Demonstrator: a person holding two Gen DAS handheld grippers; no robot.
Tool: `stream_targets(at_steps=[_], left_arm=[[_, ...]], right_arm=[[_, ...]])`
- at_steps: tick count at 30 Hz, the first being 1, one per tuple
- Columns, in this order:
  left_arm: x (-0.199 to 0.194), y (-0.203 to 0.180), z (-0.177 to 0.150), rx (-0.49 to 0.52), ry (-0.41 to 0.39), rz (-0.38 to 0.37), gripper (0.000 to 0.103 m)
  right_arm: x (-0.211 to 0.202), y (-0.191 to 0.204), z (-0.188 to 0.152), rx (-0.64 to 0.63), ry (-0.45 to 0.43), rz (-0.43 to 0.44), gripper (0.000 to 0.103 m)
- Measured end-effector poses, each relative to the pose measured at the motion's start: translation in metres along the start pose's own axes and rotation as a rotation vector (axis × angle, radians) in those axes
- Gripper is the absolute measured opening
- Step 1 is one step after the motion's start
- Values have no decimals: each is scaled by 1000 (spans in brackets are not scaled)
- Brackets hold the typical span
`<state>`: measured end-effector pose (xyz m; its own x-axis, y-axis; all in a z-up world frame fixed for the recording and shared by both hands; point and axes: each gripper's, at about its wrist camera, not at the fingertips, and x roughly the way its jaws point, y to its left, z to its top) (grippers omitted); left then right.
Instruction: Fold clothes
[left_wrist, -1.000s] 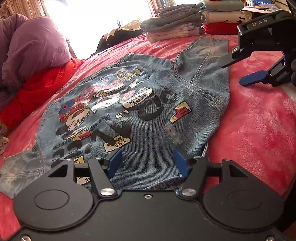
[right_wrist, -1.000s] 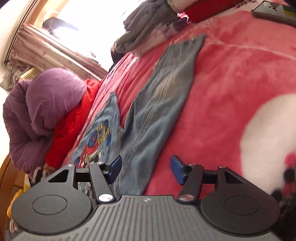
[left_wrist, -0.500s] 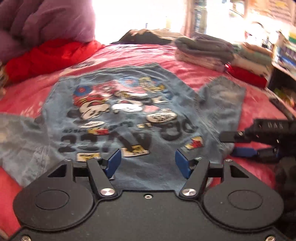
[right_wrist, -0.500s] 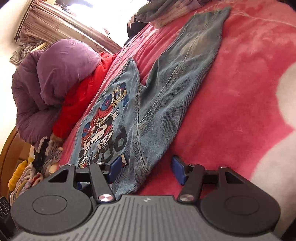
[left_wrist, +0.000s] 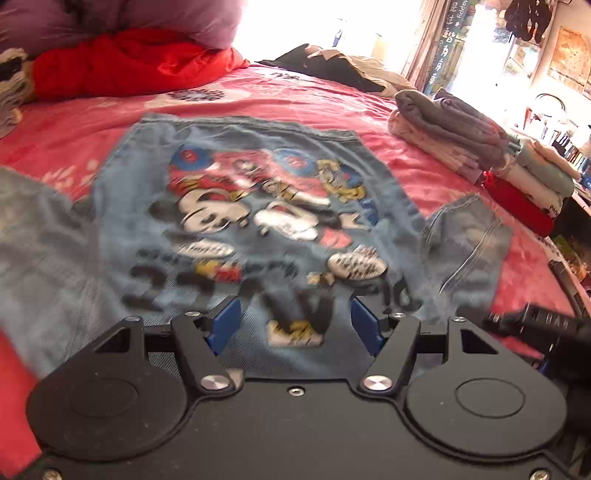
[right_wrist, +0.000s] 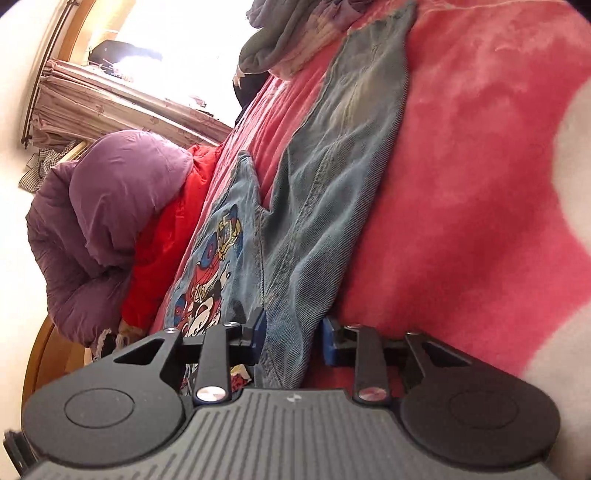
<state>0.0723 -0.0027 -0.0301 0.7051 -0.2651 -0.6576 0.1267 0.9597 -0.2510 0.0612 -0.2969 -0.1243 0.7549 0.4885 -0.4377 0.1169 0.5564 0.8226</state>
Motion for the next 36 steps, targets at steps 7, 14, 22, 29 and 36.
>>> stream_targets(at_steps=[7,14,22,29,36], left_arm=[[44,-52,58,83,41,-51,66],[102,-94,107,105,104,-20,58],[171,-132,142,192,202,61,47],[220,-142,154,303,274,195,37],[210,-125,165,243,255,119,4]], right_arm=[[2,6,-2,-60,15,3,41],[6,14,-5,-130,18,-21,41],[9,25,-4,-207,30,-74,36],[6,29,-4,-235,23,-100,34],[-5,41,-8,-313,-39,-94,16]])
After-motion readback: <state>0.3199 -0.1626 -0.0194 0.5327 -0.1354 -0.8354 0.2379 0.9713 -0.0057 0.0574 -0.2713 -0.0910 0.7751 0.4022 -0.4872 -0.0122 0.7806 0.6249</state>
